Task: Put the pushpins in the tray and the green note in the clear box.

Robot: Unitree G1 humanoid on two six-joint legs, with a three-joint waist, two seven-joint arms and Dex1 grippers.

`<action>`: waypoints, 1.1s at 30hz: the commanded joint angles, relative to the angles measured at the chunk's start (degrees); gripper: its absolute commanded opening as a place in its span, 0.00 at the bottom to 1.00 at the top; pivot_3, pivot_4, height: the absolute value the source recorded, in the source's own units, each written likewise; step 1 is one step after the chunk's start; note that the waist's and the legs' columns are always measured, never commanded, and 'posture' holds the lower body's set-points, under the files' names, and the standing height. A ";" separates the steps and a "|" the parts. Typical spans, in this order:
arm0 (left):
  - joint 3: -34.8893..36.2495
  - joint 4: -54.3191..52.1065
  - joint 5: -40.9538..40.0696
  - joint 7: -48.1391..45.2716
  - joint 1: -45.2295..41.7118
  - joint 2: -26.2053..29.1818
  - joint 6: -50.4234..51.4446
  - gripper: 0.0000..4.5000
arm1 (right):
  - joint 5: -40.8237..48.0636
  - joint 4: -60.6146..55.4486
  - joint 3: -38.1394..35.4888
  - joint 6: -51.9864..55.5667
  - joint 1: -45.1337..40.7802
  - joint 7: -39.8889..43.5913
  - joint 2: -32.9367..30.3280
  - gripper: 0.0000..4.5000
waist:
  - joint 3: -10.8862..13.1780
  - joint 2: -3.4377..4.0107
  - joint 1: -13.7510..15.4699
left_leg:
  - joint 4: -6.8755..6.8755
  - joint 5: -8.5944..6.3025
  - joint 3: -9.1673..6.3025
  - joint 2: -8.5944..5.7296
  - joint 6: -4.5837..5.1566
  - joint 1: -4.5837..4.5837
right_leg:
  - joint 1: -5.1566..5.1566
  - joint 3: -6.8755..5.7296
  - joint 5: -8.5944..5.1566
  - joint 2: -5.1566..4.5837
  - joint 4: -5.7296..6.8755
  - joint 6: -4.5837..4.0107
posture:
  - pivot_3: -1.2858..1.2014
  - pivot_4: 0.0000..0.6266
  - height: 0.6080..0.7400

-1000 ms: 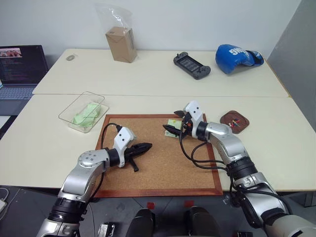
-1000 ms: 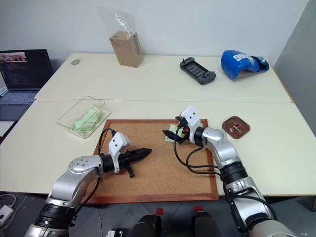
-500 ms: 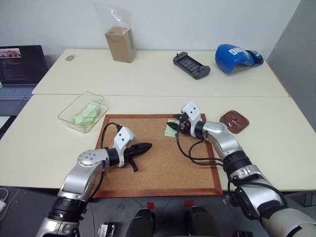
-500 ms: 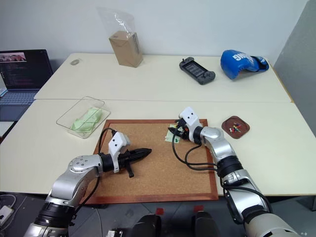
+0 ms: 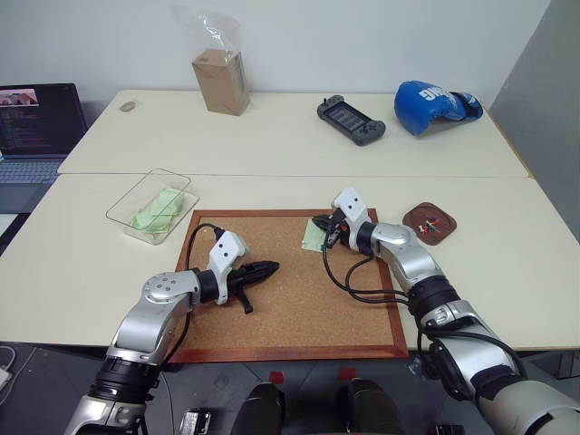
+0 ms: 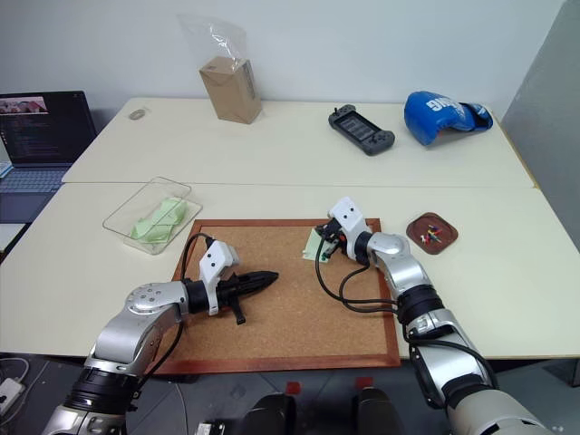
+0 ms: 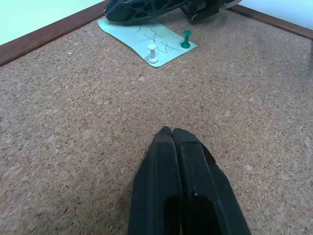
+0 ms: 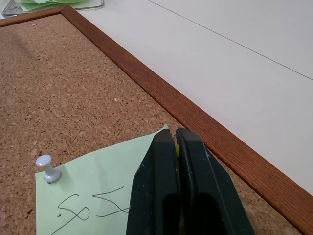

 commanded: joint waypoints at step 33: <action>-1.66 0.35 1.54 -0.07 -0.14 0.07 2.33 0.00 | 19.18 -29.20 -12.70 31.84 5.75 1.08 -2.22 0.01 | 0.00 0.01 0.12 | -0.02 0.00 -0.07 0.10 0.01 -0.05 | -0.02 -0.01 0.00 -0.05 -0.02 0.00 | 0.52 0.24 1.00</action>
